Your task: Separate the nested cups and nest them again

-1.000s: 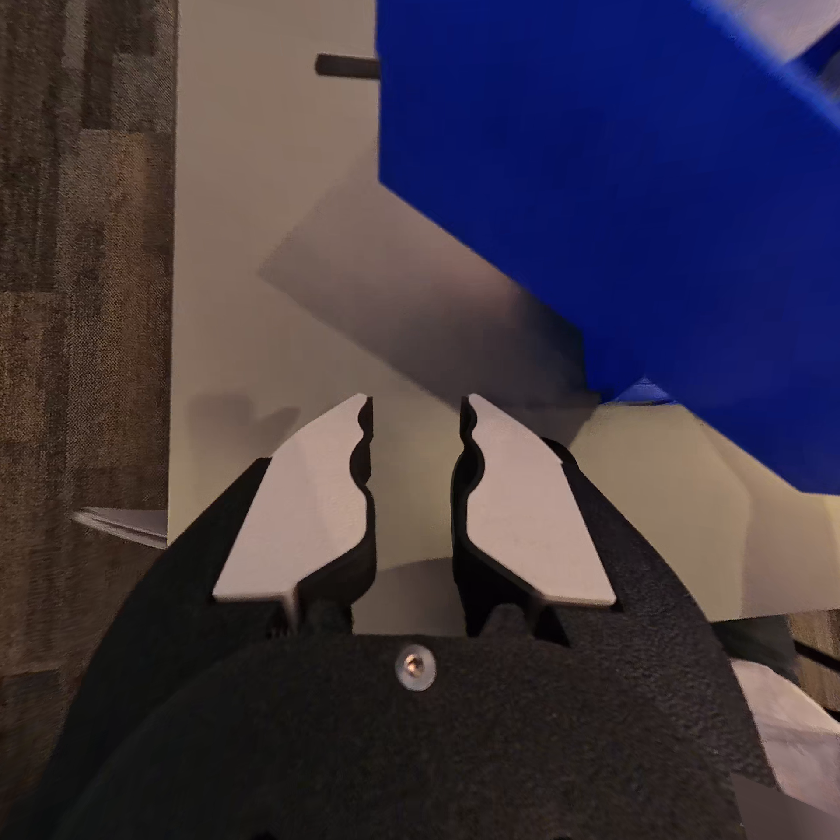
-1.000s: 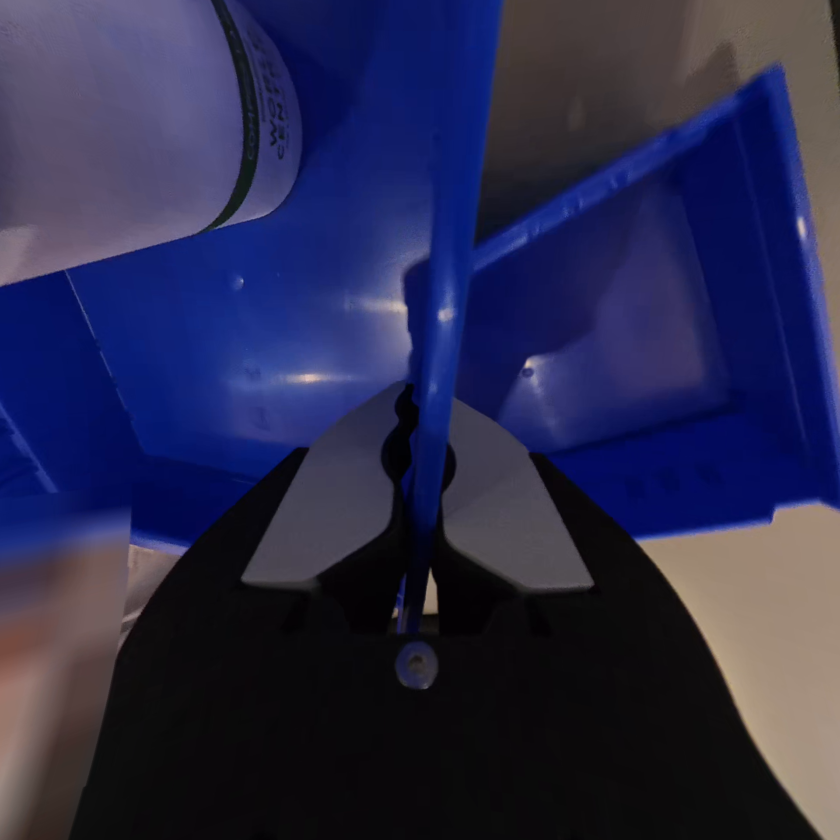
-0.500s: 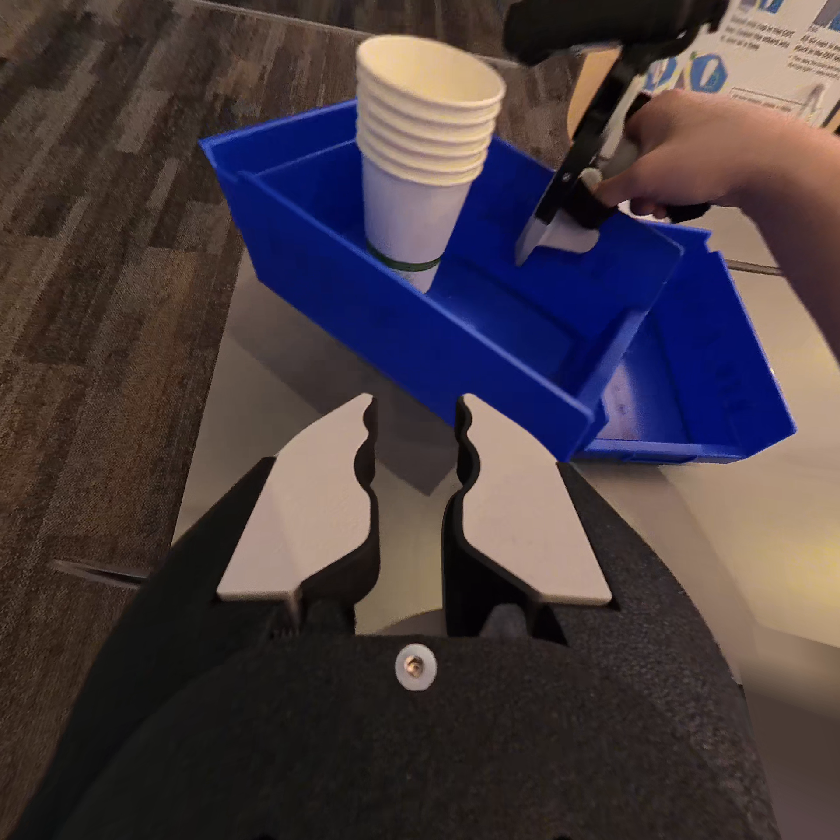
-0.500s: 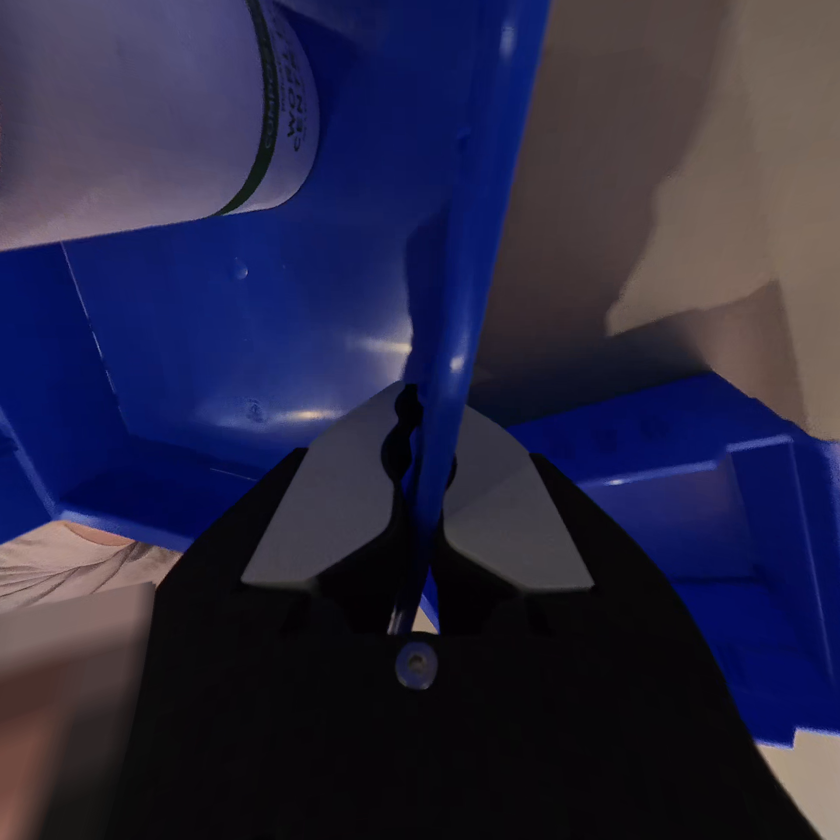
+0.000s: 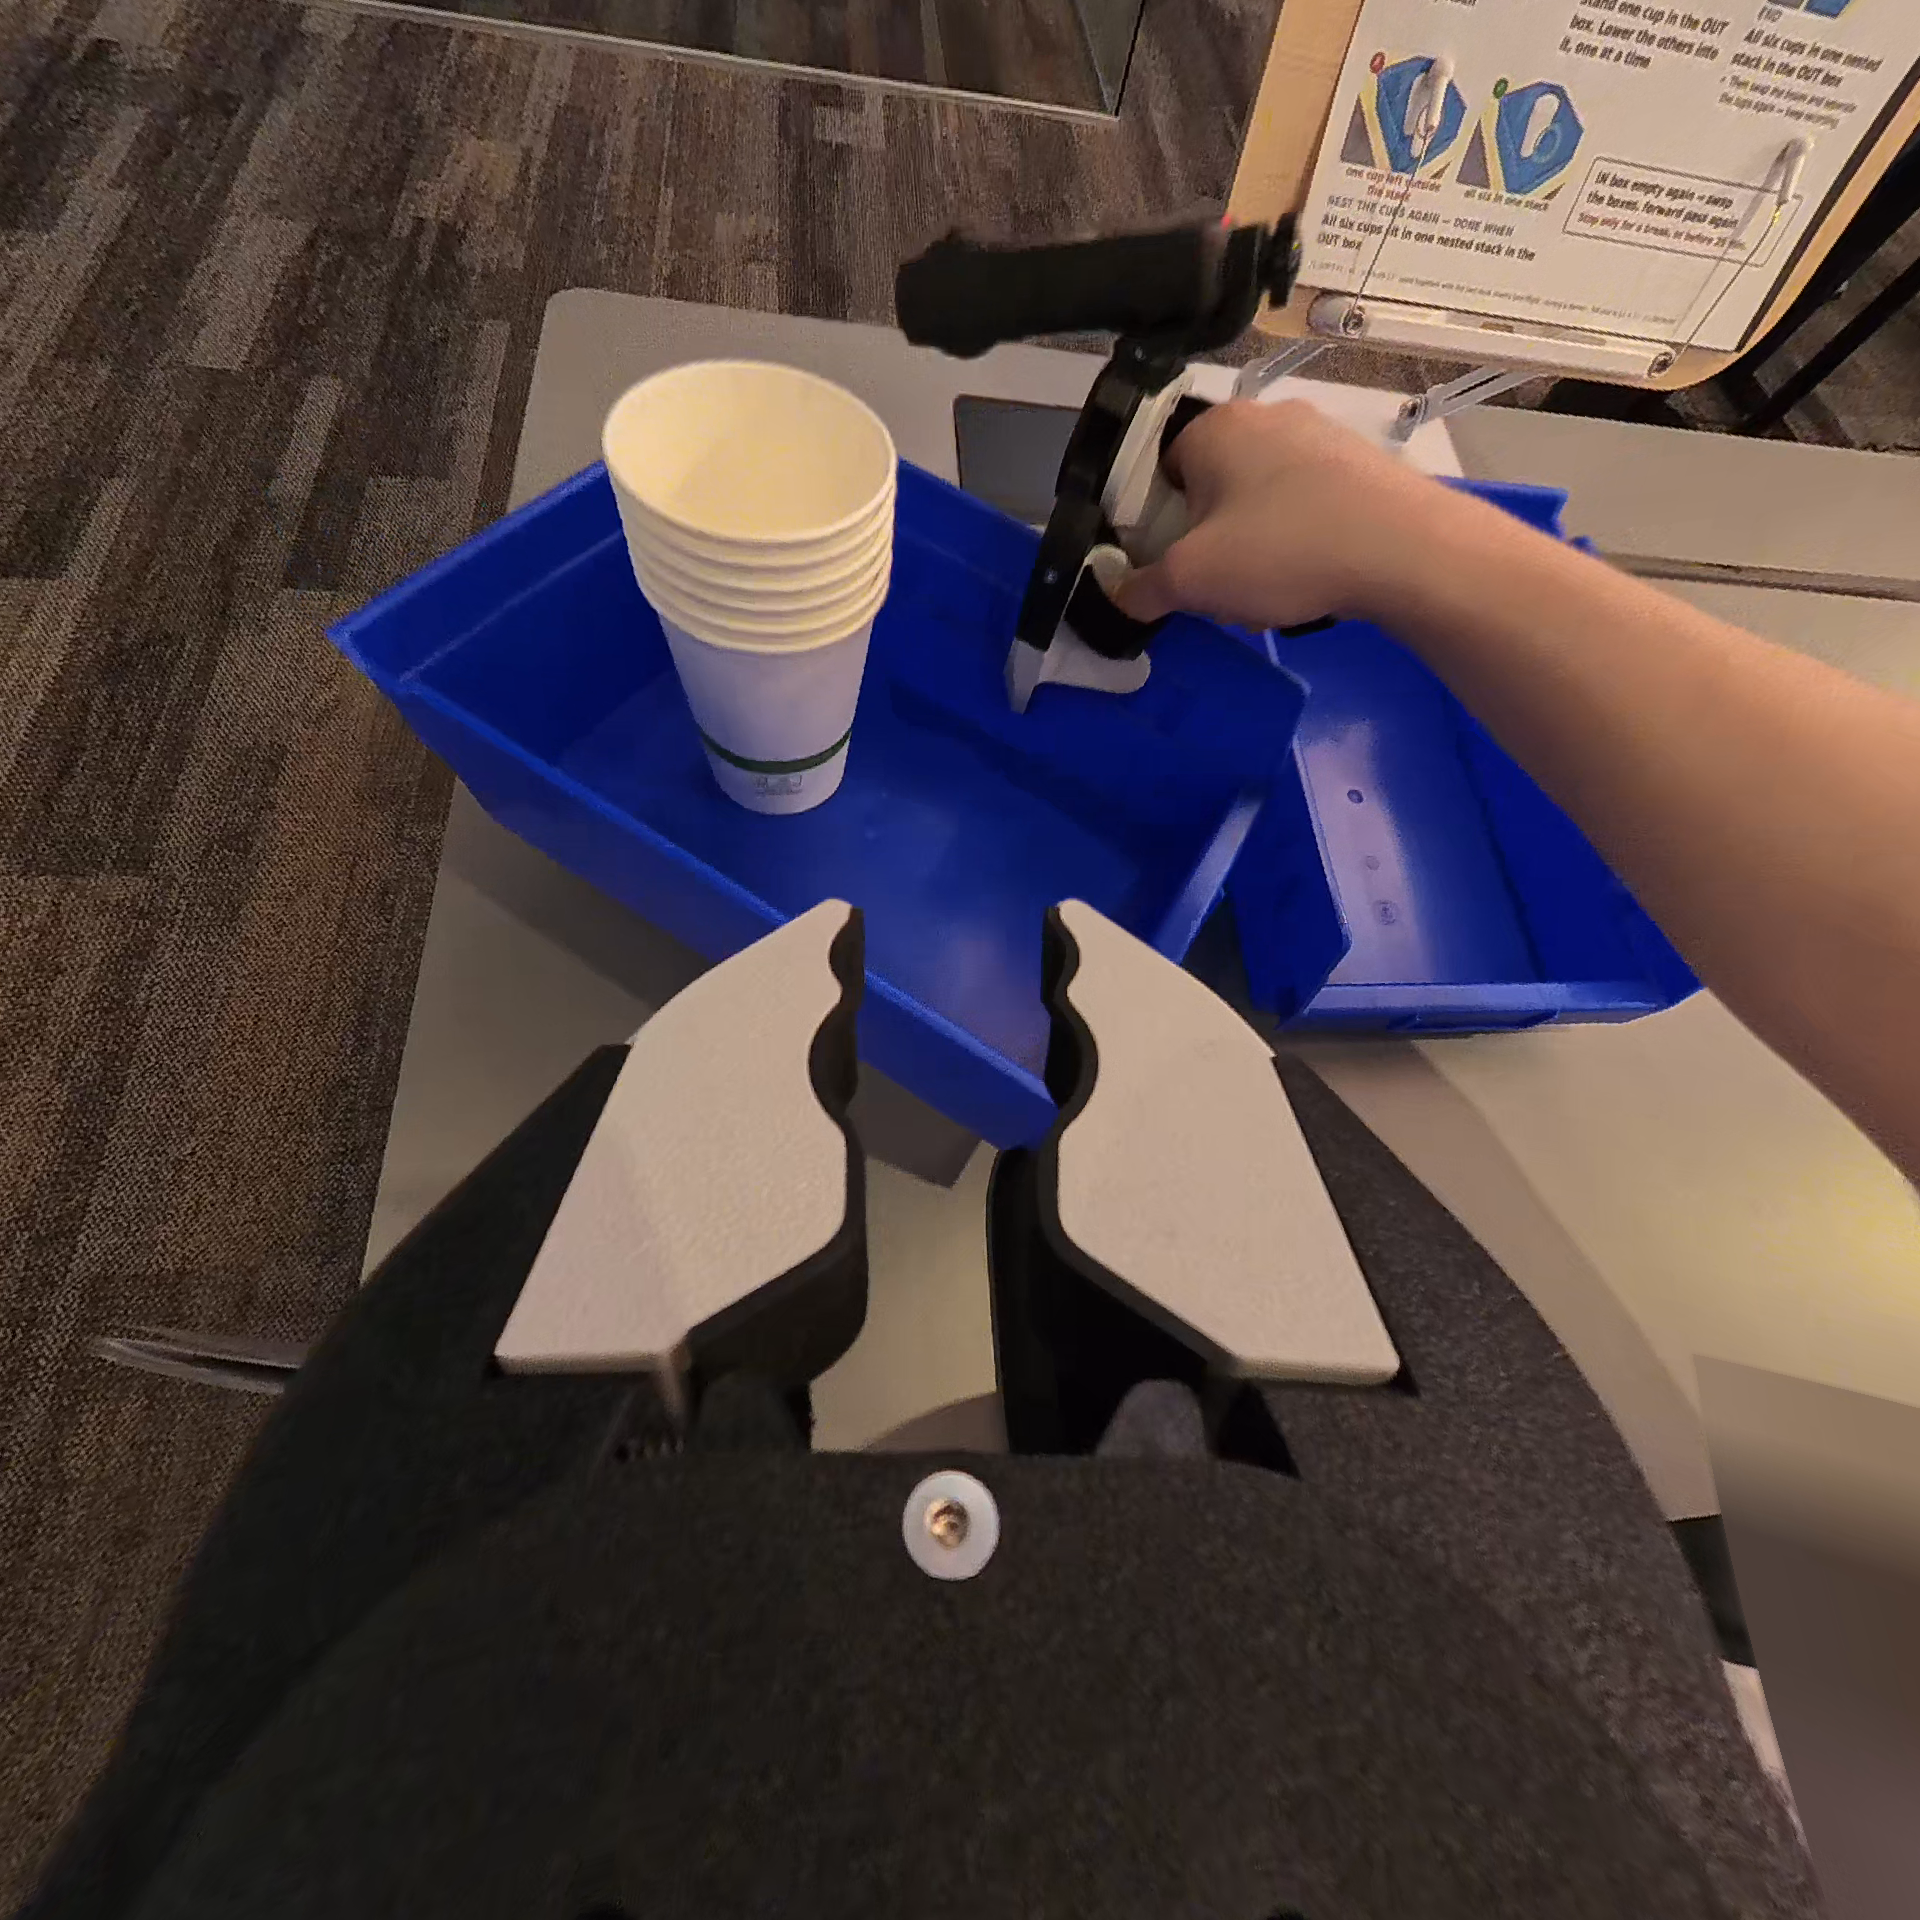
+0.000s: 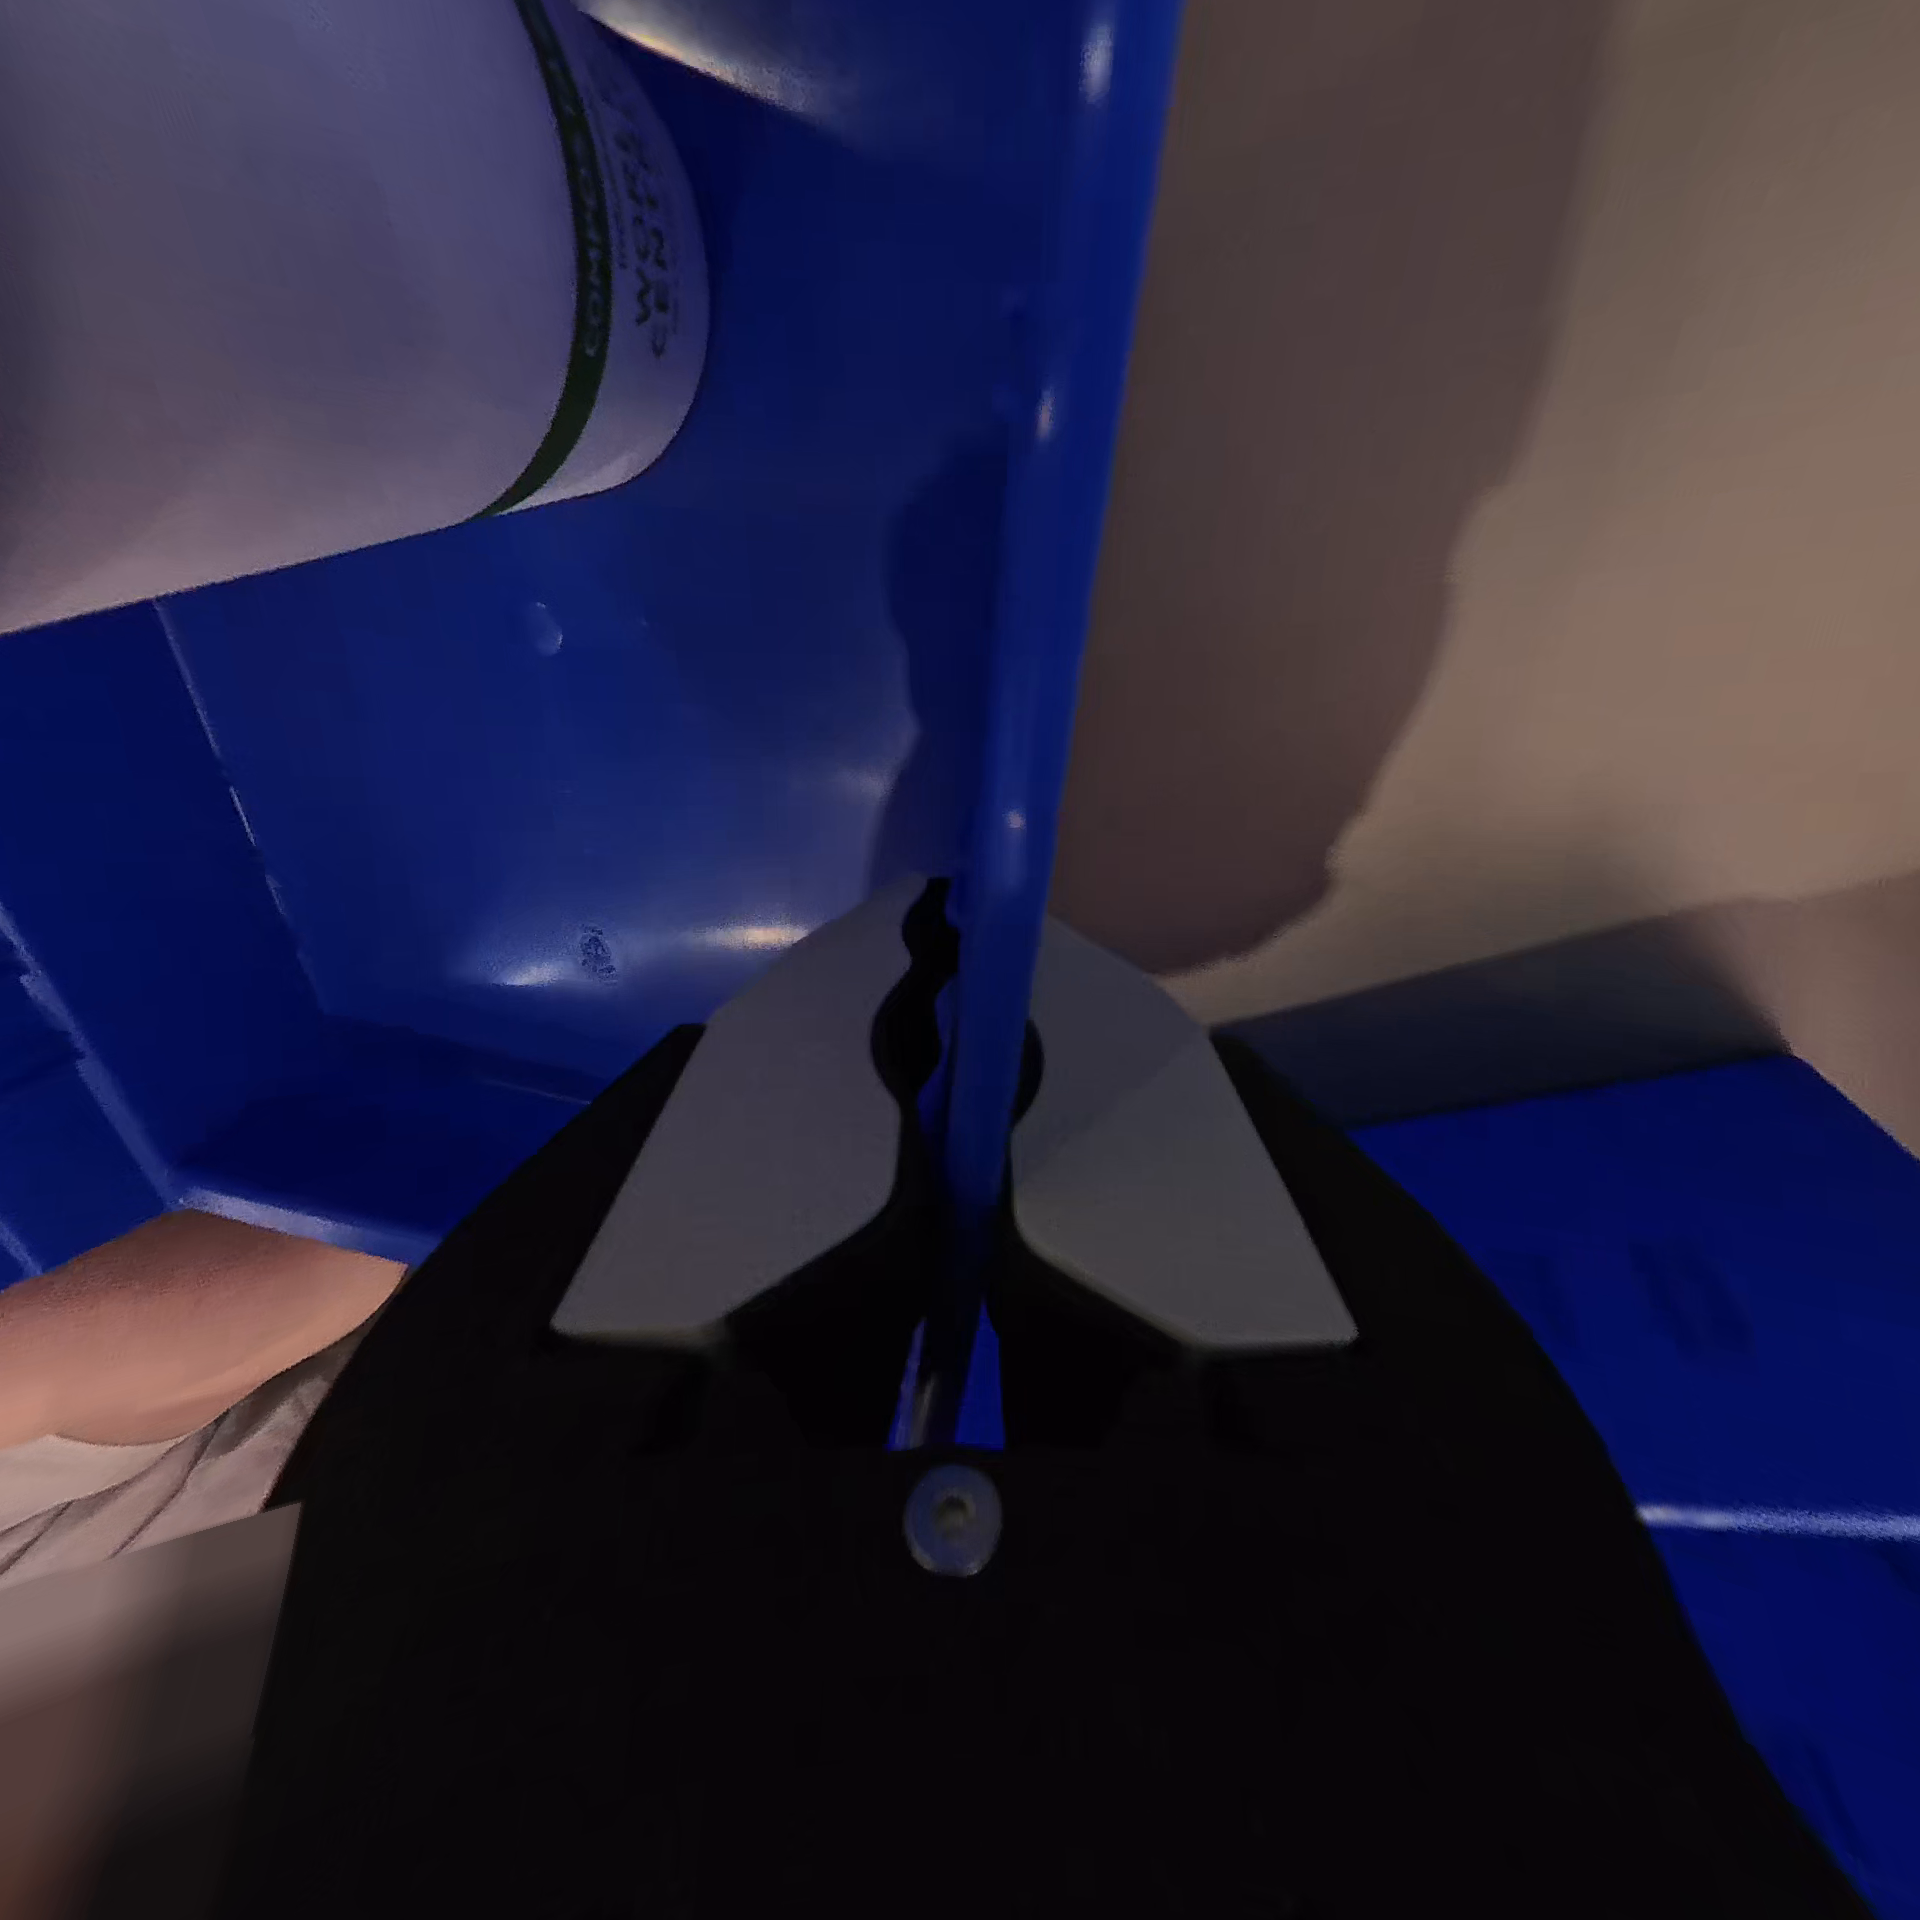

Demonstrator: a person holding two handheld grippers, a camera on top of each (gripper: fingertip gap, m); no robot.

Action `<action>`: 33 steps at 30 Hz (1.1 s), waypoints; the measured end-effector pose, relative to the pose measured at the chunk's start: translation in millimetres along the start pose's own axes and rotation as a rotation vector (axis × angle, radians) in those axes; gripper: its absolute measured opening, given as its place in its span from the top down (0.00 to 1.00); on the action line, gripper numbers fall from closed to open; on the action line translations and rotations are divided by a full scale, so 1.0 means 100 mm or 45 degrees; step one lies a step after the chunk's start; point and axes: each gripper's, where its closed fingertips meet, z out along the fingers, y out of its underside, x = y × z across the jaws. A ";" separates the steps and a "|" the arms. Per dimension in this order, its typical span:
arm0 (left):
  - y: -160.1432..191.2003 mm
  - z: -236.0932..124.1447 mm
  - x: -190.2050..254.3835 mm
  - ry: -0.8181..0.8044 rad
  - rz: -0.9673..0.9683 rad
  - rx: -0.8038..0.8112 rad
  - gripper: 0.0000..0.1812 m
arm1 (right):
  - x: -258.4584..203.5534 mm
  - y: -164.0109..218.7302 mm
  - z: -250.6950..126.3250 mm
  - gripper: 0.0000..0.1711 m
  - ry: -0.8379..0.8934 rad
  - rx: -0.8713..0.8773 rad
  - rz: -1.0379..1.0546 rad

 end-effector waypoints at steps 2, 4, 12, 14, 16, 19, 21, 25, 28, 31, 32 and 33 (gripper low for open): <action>-0.01 0.00 0.02 0.003 0.009 0.003 0.82 | 0.00 0.02 0.10 0.97 -0.011 -0.010 0.007; -0.01 0.00 0.03 0.008 0.019 0.006 0.82 | 0.01 0.03 0.17 0.97 -0.013 -0.008 0.014; -0.06 0.00 0.09 0.009 0.052 0.023 0.82 | 0.17 -0.02 0.27 0.94 0.108 0.091 -0.079; -0.08 -0.02 0.11 0.010 0.066 0.044 0.82 | 0.17 -0.09 0.12 0.93 0.113 0.216 -0.125; -0.12 -0.06 0.13 0.010 0.078 0.081 0.82 | 0.13 -0.20 -0.24 0.94 0.139 0.450 -0.197; -0.21 -0.14 0.18 0.020 0.115 0.162 0.81 | 0.22 -0.08 -1.04 0.86 0.391 0.811 -0.300; -0.28 -0.20 0.23 0.040 0.145 0.232 0.81 | 0.48 0.32 -1.45 0.75 0.611 0.891 -0.242; -0.44 -0.25 0.34 0.063 0.198 0.351 0.78 | 1.25 1.53 -1.56 0.57 0.768 0.756 0.165; -0.55 -0.22 0.47 0.087 0.248 0.403 0.68 | 1.62 2.25 -1.23 0.52 0.652 0.686 0.460; -0.61 -0.13 0.60 0.087 0.302 0.395 0.62 | 1.63 2.59 -0.72 0.55 0.393 0.572 0.616; -0.61 -0.11 0.64 0.078 0.325 0.385 0.61 | 1.61 2.65 -0.58 0.59 0.340 0.516 0.634; -0.62 -0.09 0.69 0.070 0.351 0.378 0.60 | 1.61 2.68 -0.46 0.59 0.319 0.468 0.642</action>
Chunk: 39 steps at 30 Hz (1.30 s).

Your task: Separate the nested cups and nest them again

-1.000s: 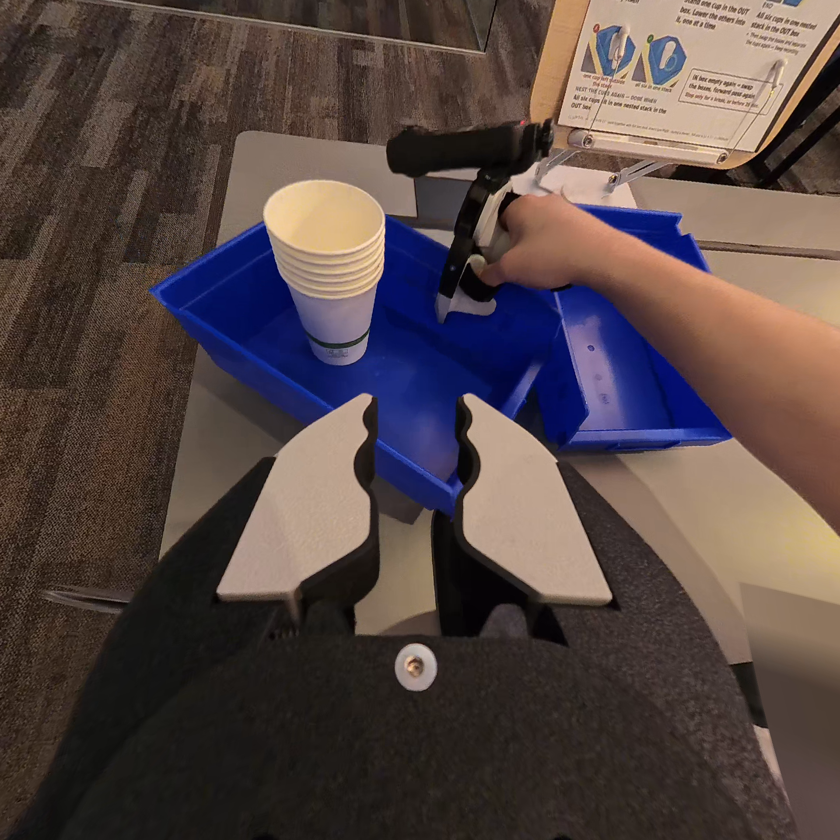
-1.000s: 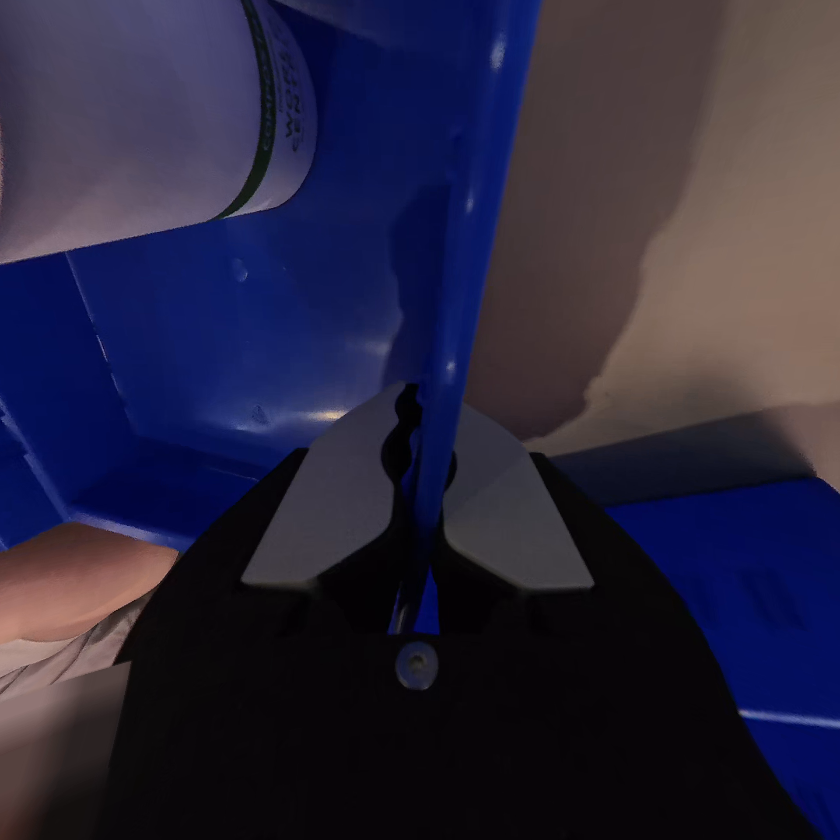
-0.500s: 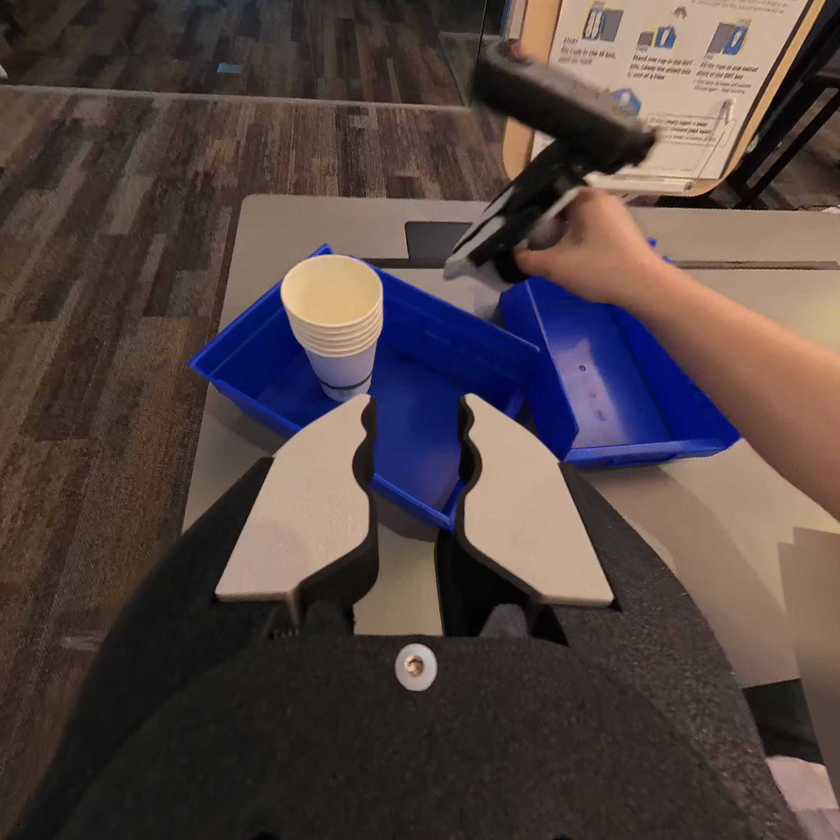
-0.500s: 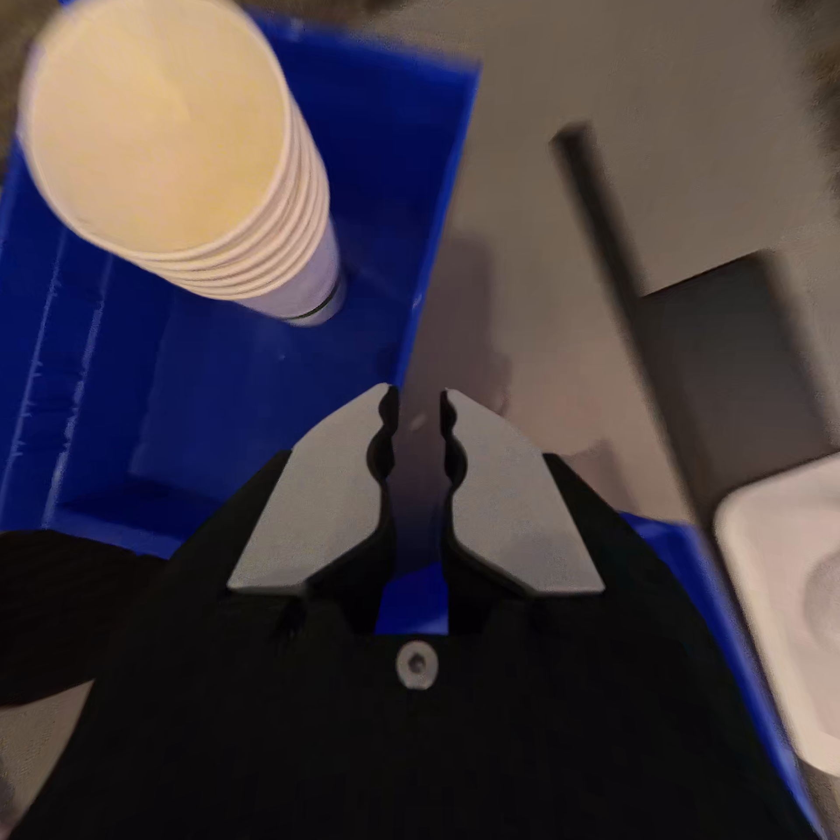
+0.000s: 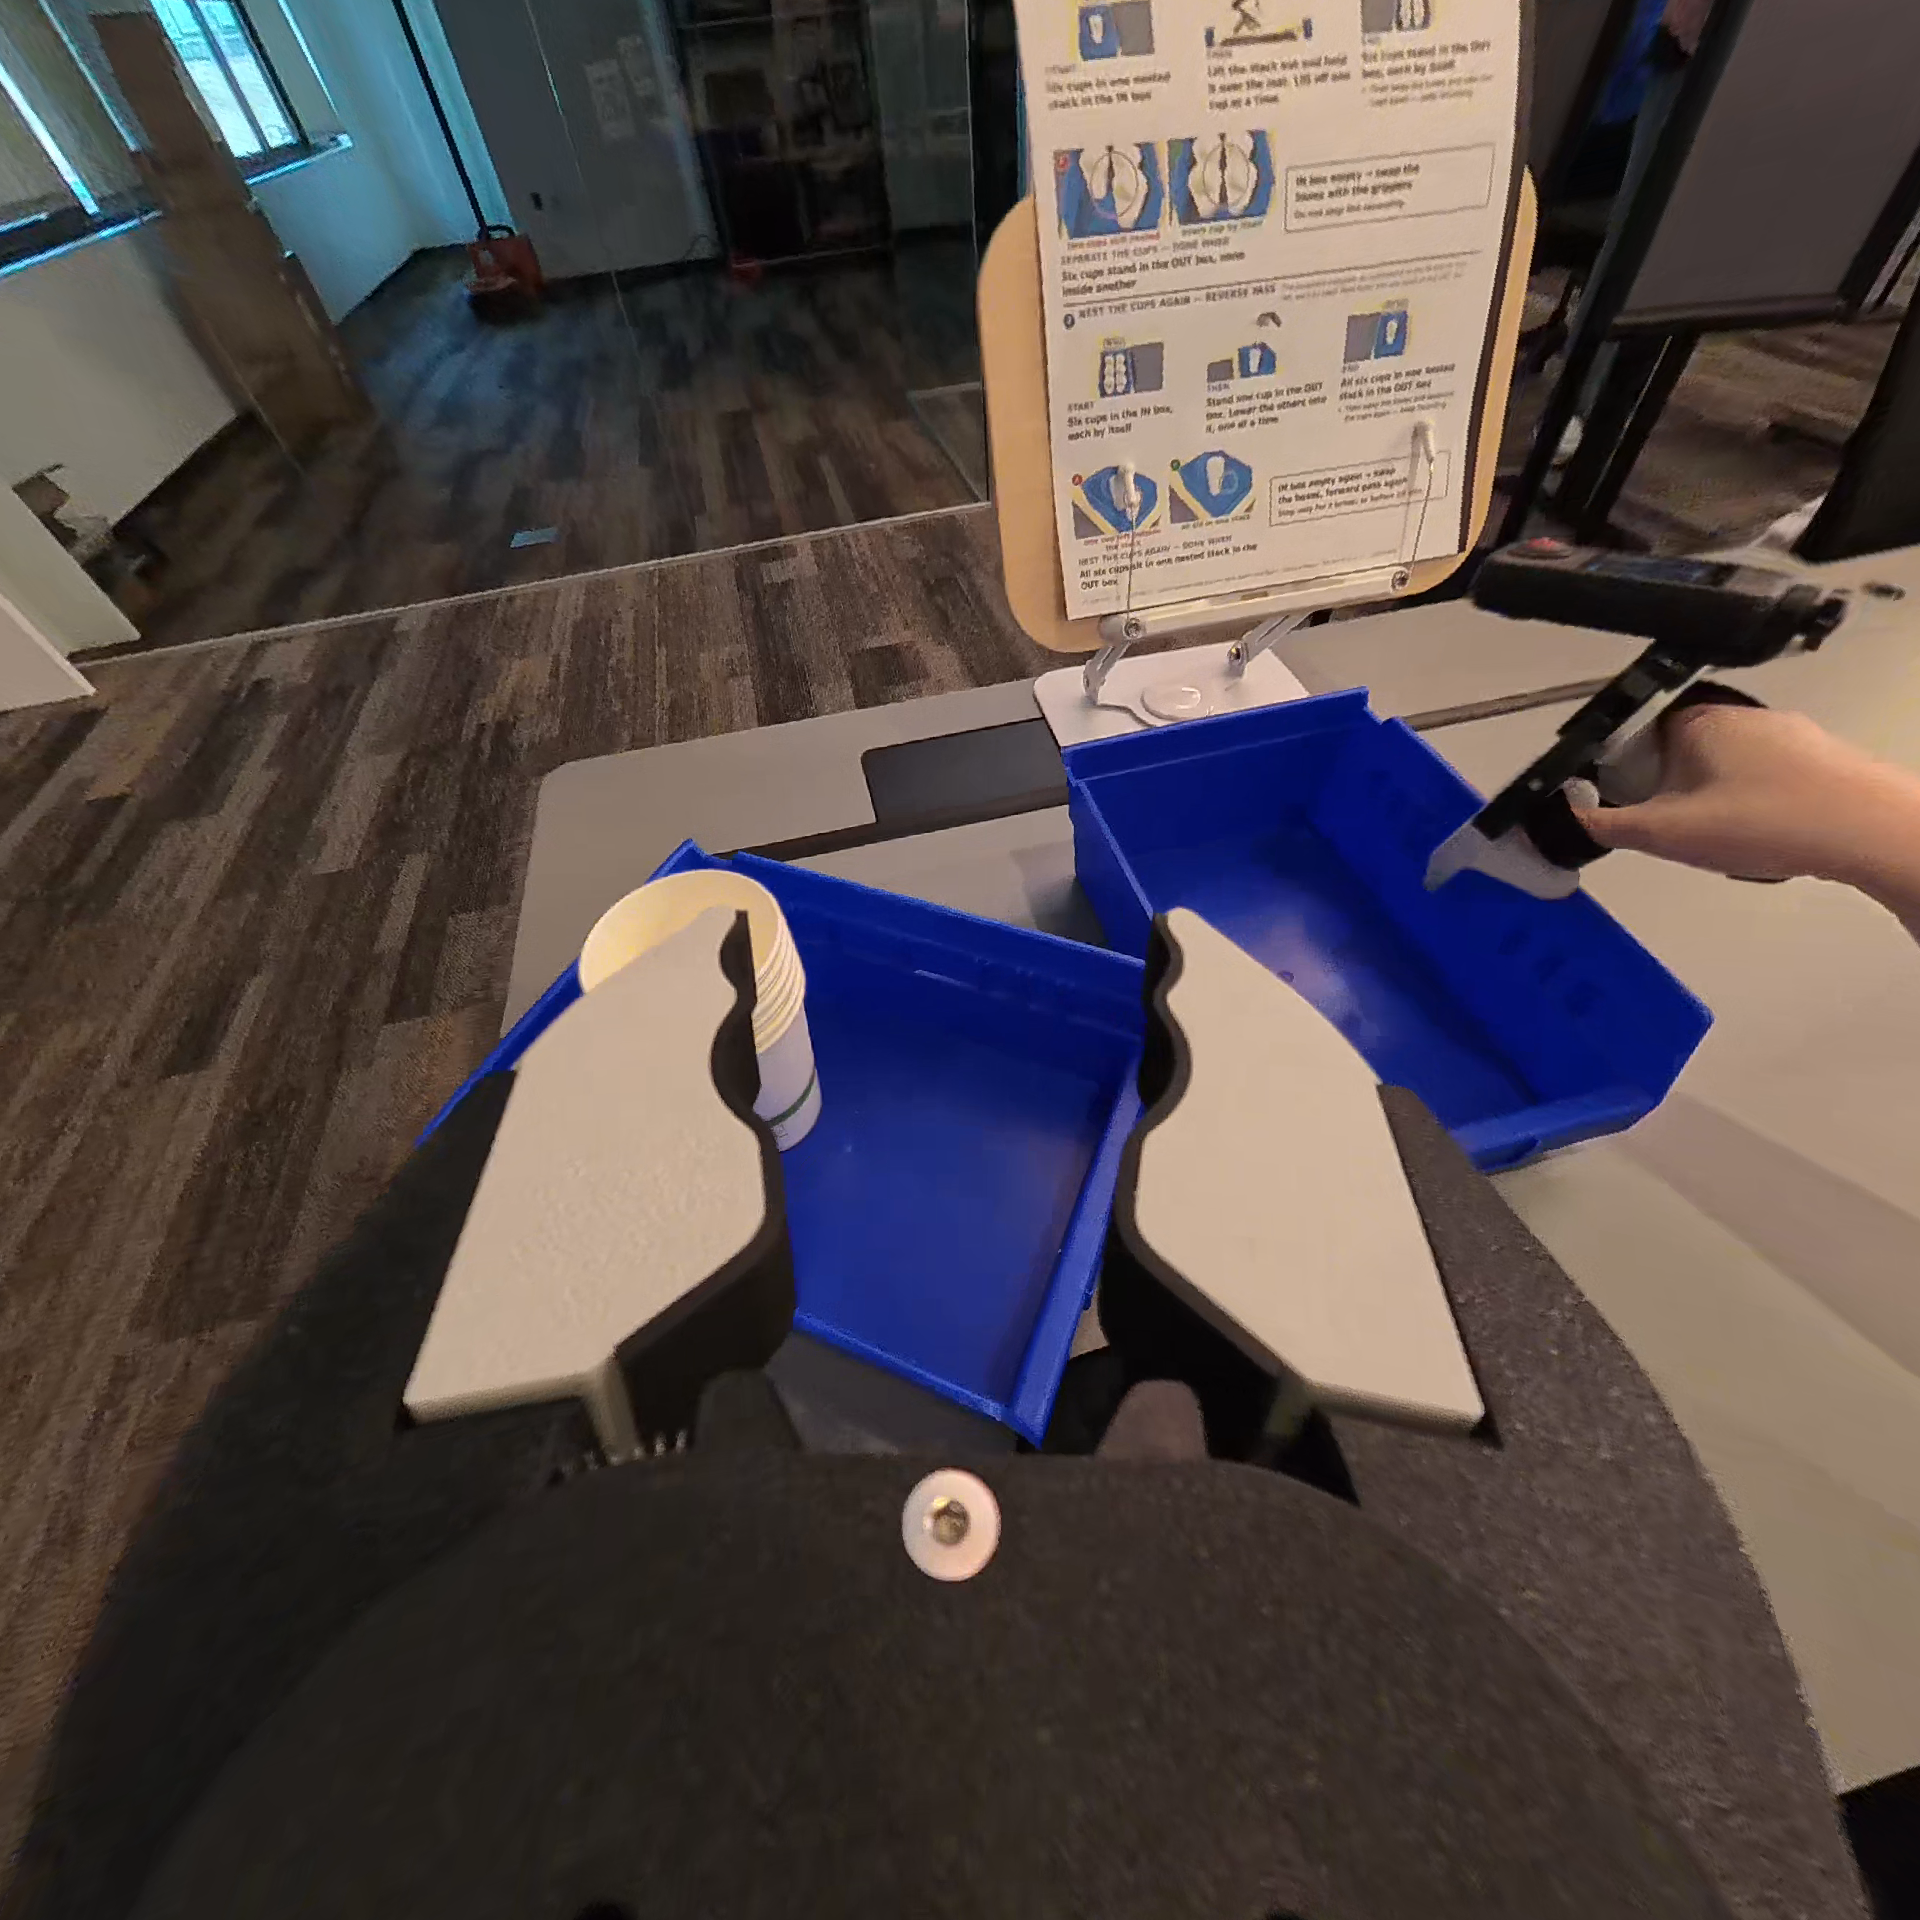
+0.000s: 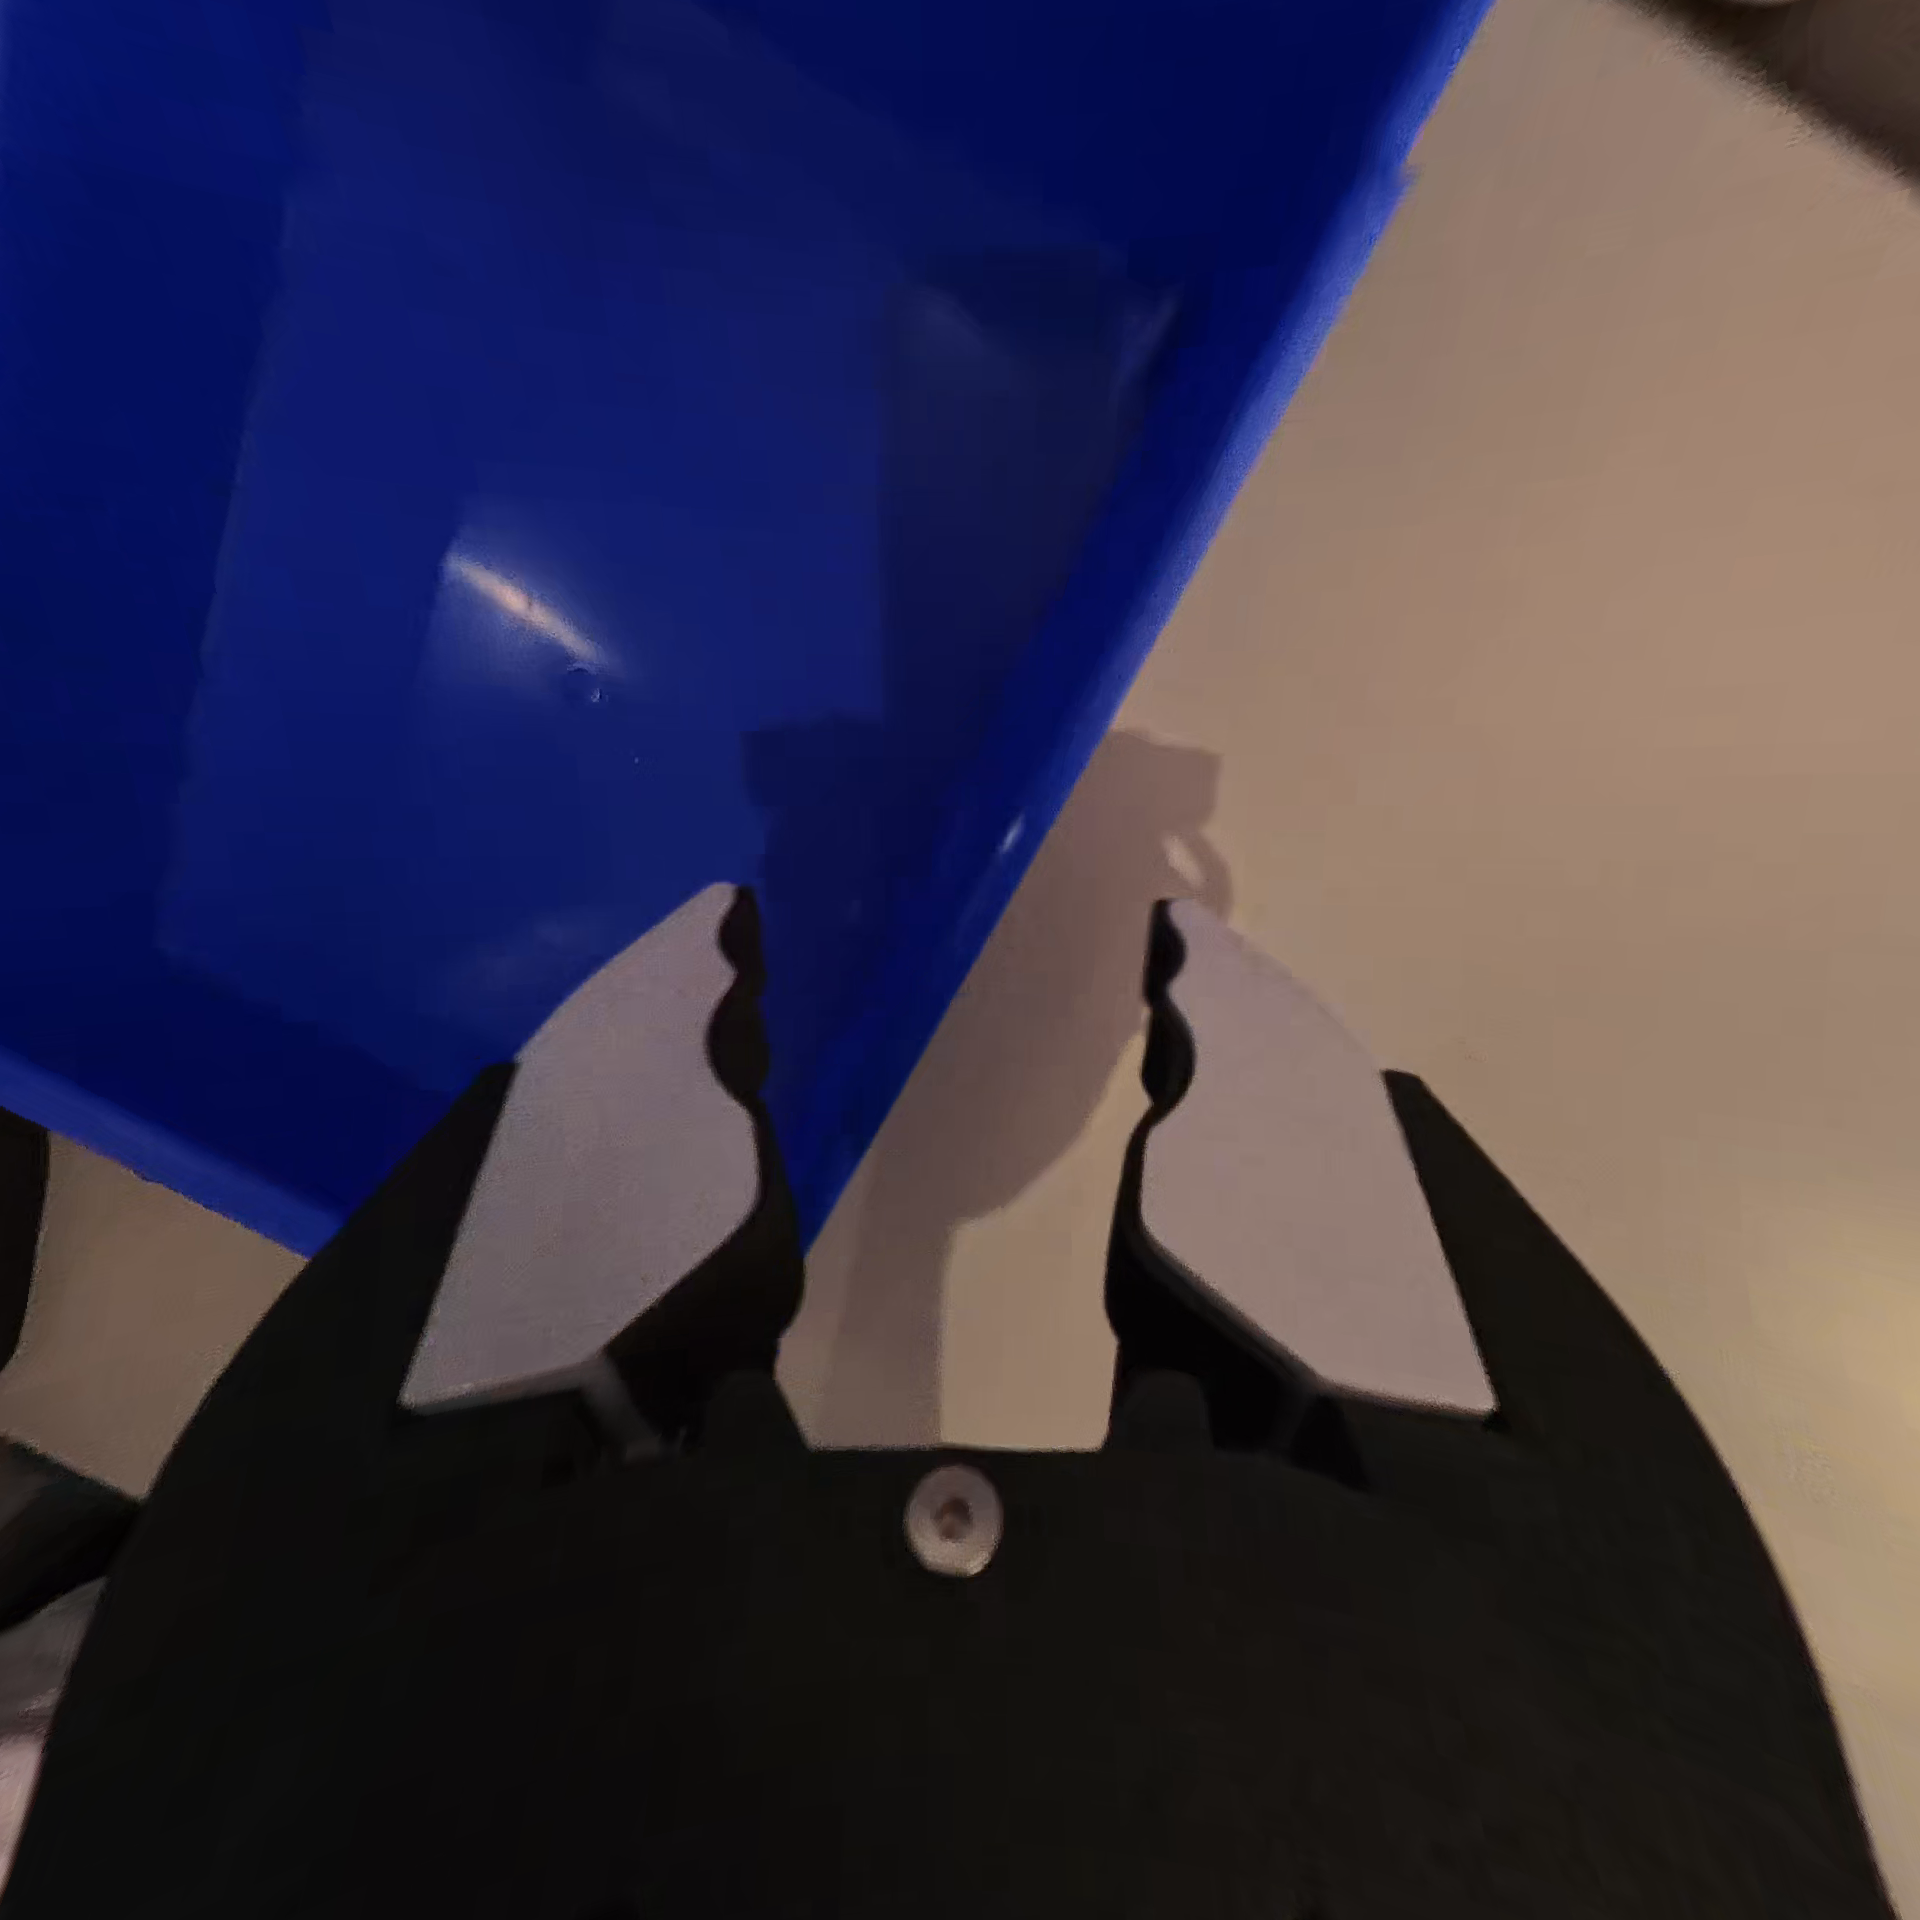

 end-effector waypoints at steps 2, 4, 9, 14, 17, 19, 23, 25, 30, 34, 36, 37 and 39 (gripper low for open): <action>-0.02 0.03 0.09 -0.008 0.048 -0.009 0.61 | -0.10 0.09 0.13 0.69 -0.080 -0.082 -0.001; -0.04 0.04 0.16 -0.025 0.097 -0.016 0.61 | -0.16 0.14 0.18 0.81 -0.135 -0.159 -0.010; -0.18 0.03 0.22 -0.085 0.073 0.087 0.68 | 0.20 0.21 0.13 0.95 -0.029 -0.247 0.004; -0.21 0.06 0.22 -0.057 0.031 0.106 0.69 | 0.75 0.42 0.01 0.97 -0.052 -0.249 0.048; -0.20 0.11 0.23 -0.057 0.042 0.084 0.67 | 1.19 0.63 -0.10 0.97 -0.035 -0.245 0.126; -0.20 0.13 0.25 -0.049 0.050 0.077 0.67 | 1.52 0.80 -0.18 0.97 -0.025 -0.235 0.199; -0.19 0.17 0.29 -0.054 0.081 0.055 0.67 | 2.13 1.19 -0.36 0.96 0.000 -0.213 0.329; -0.20 0.19 0.33 -0.049 0.094 0.051 0.67 | 2.39 1.38 -0.44 0.96 0.023 -0.198 0.377; -0.20 0.22 0.37 -0.066 0.118 0.038 0.67 | 2.89 1.79 -0.61 0.96 0.048 -0.164 0.505; -0.18 0.22 0.33 -0.092 0.102 0.022 0.66 | 3.17 2.06 -0.71 0.97 0.074 -0.172 0.580; -0.17 0.22 0.28 -0.108 0.085 0.018 0.66 | 3.27 2.15 -0.75 0.96 0.069 -0.155 0.616; -0.17 0.22 0.26 -0.118 0.075 0.017 0.66 | 3.30 2.18 -0.76 0.97 0.063 -0.144 0.630; -0.16 0.23 0.22 -0.134 0.061 0.010 0.66 | 3.32 2.20 -0.76 0.96 0.055 -0.122 0.633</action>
